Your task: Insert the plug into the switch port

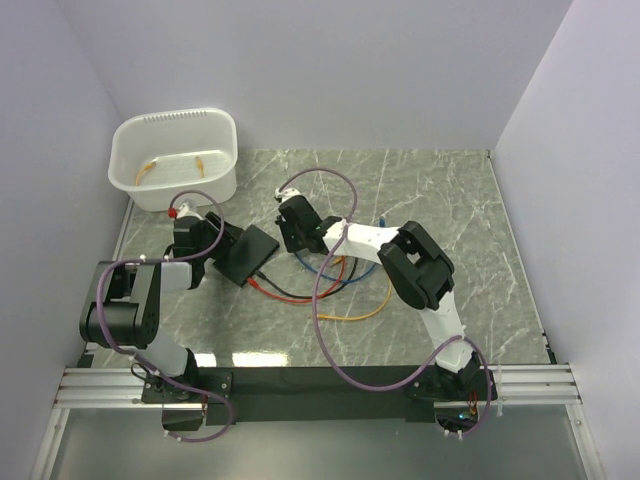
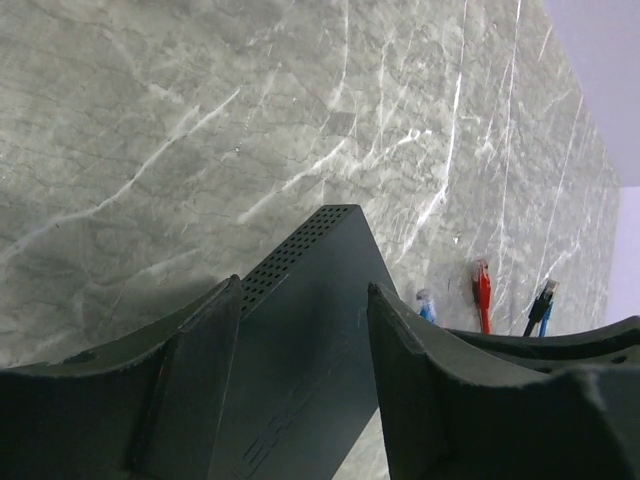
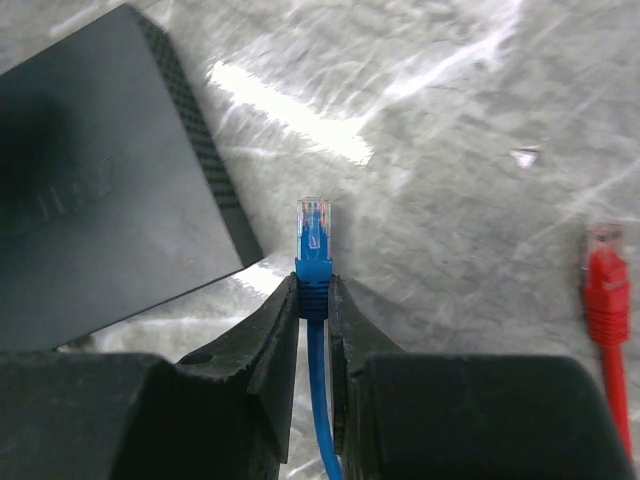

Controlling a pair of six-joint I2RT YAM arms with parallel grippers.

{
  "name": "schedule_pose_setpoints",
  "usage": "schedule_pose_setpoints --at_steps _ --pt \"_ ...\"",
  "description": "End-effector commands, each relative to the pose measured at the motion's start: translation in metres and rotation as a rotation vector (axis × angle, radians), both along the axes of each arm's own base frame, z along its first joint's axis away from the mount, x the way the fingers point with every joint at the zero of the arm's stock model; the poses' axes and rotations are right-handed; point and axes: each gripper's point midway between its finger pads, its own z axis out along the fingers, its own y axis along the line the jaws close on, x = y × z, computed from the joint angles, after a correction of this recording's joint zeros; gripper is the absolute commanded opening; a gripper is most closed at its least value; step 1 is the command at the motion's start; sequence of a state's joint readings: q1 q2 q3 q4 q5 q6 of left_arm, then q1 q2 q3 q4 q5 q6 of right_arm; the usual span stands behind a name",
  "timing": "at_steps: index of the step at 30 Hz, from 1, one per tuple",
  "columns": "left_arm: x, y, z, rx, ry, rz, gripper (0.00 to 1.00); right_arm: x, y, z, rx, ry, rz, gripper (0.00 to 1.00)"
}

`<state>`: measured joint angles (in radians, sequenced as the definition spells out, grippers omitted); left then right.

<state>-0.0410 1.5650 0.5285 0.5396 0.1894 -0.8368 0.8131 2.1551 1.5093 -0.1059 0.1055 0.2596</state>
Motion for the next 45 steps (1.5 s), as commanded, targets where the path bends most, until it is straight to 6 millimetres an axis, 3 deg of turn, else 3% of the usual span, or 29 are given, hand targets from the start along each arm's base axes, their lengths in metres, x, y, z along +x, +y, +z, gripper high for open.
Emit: schedule_pose_setpoints --at_steps 1,6,13,18,21,30,39,45 --pt "0.003 -0.010 0.005 -0.053 -0.002 -0.036 0.59 -0.001 0.020 0.007 0.031 -0.018 0.060 0.00" --pt "-0.002 -0.016 0.005 -0.088 -0.005 -0.056 0.56 -0.016 0.031 0.008 0.029 -0.031 0.108 0.00" --pt "-0.016 -0.023 0.002 -0.140 0.006 -0.073 0.54 -0.027 0.023 0.005 0.020 -0.024 0.109 0.00" --pt "-0.015 -0.021 0.009 -0.129 -0.010 -0.067 0.54 -0.024 0.014 0.006 -0.010 -0.029 0.063 0.00" --pt "-0.014 -0.018 0.013 -0.113 -0.030 -0.056 0.54 -0.019 0.009 0.024 0.009 -0.058 0.026 0.00" --pt "-0.004 -0.018 0.025 -0.124 -0.096 -0.050 0.56 -0.012 -0.026 0.052 -0.009 -0.100 -0.101 0.00" --pt "-0.009 -0.017 0.023 -0.117 -0.102 -0.045 0.56 -0.054 -0.025 0.035 0.030 -0.055 -0.025 0.00" --pt "-0.010 -0.017 0.020 -0.116 -0.098 -0.049 0.56 -0.086 -0.005 0.025 0.031 -0.043 0.068 0.00"
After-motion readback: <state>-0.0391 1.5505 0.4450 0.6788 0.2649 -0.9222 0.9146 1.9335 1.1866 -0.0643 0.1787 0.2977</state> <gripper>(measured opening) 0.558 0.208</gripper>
